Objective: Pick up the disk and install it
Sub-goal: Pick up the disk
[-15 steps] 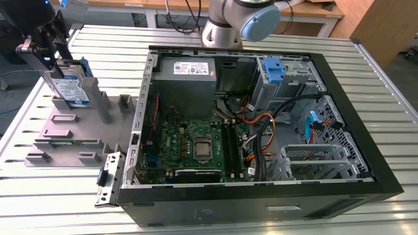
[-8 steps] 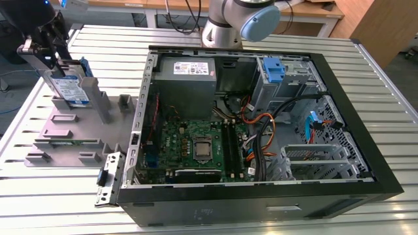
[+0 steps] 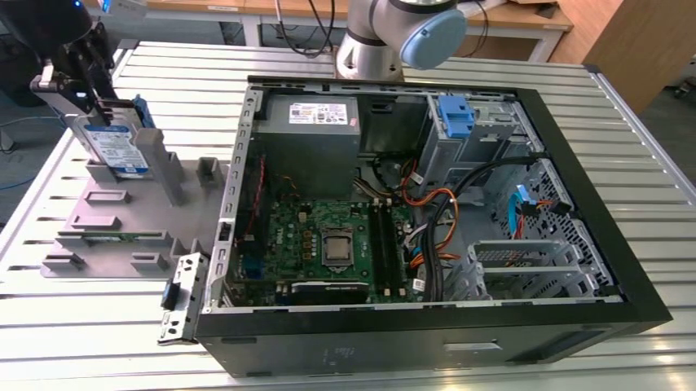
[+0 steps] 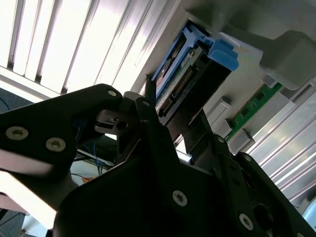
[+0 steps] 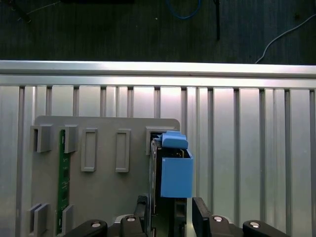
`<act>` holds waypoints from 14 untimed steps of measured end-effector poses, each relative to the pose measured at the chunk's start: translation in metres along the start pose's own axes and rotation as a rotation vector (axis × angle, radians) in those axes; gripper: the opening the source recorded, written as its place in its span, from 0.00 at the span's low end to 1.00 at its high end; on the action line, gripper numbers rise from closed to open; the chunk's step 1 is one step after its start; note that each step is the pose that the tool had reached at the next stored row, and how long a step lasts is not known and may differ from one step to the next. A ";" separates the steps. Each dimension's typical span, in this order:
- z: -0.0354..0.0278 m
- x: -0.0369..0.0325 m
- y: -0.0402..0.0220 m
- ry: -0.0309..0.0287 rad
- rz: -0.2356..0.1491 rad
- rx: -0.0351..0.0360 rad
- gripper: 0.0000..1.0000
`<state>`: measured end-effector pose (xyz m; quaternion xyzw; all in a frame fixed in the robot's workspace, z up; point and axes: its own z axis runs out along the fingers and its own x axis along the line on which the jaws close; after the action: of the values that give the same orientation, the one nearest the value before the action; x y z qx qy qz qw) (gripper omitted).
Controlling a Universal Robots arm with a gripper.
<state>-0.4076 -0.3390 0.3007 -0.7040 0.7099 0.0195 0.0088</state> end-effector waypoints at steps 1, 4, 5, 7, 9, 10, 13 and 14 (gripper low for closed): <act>0.0000 0.0000 0.0000 0.0000 0.000 0.0000 0.48; 0.0000 0.0000 0.0000 0.0000 0.000 0.0000 0.48; -0.0001 -0.0003 0.0000 0.0000 0.000 0.0001 0.48; -0.0011 -0.0003 0.0000 0.0000 0.000 0.0001 0.48; -0.0013 -0.0003 0.0000 0.0000 0.000 0.0000 0.48; -0.0013 -0.0003 0.0000 0.0000 0.000 0.0001 0.48; -0.0015 -0.0003 0.0000 0.0000 0.000 0.0000 0.48; -0.0015 -0.0003 0.0000 0.0000 0.000 0.0000 0.48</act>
<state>-0.4076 -0.3388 0.3022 -0.7040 0.7099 0.0195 0.0088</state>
